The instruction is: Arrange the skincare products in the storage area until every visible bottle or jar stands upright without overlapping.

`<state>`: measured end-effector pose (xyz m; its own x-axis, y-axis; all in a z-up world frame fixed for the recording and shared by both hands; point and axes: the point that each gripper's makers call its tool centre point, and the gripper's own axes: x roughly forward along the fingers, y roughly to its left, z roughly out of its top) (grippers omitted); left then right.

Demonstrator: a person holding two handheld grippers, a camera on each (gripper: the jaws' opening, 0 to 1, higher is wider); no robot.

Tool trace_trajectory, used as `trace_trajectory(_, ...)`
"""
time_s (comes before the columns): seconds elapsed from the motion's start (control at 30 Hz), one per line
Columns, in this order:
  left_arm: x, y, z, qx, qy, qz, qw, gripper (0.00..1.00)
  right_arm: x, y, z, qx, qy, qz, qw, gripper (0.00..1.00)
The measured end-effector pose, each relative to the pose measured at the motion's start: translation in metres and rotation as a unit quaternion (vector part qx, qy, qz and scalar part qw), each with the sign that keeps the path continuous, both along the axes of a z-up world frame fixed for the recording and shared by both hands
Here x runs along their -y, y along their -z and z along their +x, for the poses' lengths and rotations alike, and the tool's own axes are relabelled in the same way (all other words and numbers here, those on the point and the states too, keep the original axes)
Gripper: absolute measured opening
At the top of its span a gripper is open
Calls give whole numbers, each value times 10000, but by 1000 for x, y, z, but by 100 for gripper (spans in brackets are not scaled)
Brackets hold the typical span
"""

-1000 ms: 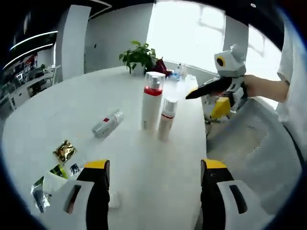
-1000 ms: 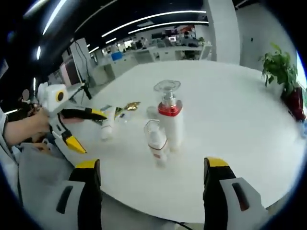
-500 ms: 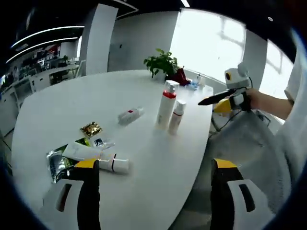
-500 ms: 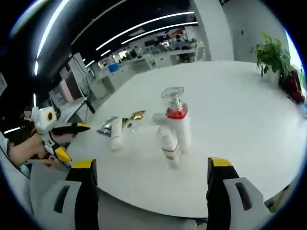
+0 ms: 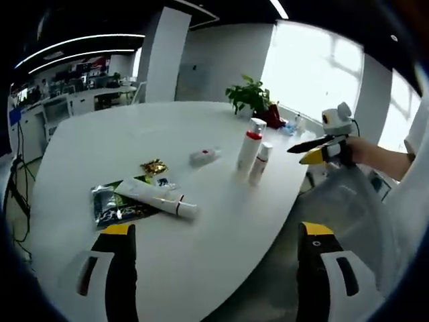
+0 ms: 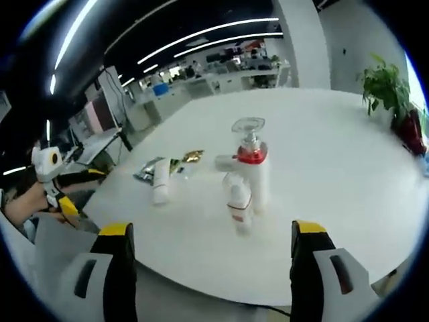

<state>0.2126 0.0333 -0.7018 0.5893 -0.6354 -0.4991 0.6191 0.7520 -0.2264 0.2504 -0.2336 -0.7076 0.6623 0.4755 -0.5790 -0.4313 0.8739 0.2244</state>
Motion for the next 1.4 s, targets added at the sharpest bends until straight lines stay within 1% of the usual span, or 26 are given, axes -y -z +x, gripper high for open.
trace_trajectory(0.1,-7,2,-4,-67,-315,-93,9994,96,-3,0,-3,-64,-120,16,9999,96)
trace_trajectory(0.23,-9,1,-8,-92,-542,-165,9984,99,-1,-1,-5,-71,-250,-45,9997,96)
trace_trajectory(0.33,-10,1,-10,-121,-692,-143,9974,99,-2,2,-8,-130,-341,-65,9993,95)
trace_trajectory(0.43,-13,2,-12,-135,-836,-35,9964,99,-5,3,-10,-146,-413,-76,9990,94)
trace_trajectory(0.5,-17,-3,-9,-95,-1016,-21,9948,99,-7,4,-11,-112,-492,-172,9986,93)
trace_trajectory(0.57,-14,-9,-7,-68,-1062,-145,9942,99,-8,5,-12,-105,-548,-213,9982,93)
trace_trajectory(0.67,-11,-10,-7,-32,-1029,-57,9947,99,-8,4,-14,-95,-555,-187,9982,92)
trace_trajectory(0.7,-7,-11,-8,-33,-1020,-14,9948,99,-8,4,-14,-86,-555,-174,9983,92)
trace_trajectory(0.8,-2,-13,-10,-58,-1044,-13,9945,99,-9,3,-14,-57,-565,-170,9982,91)
trace_trajectory(0.93,-3,-11,-10,-94,-1054,-1,9944,99,-8,5,-15,-108,-588,-260,9979,88)
trace_trajectory(1.03,-5,-10,-8,-158,-1179,-61,9929,99,-8,7,-16,-133,-607,-311,9976,88)
trace_trajectory(1.13,-8,-8,-6,-217,-1292,-45,9914,98,-8,10,-18,-151,-637,-432,9969,89)
trace_trajectory(1.23,-8,-5,-7,-310,-1355,54,9903,98,-8,10,-17,-123,-669,-507,9964,89)
trace_trajectory(1.4,-5,-1,-5,-442,-1384,201,9892,98,-8,9,-19,-115,-708,-474,9963,89)
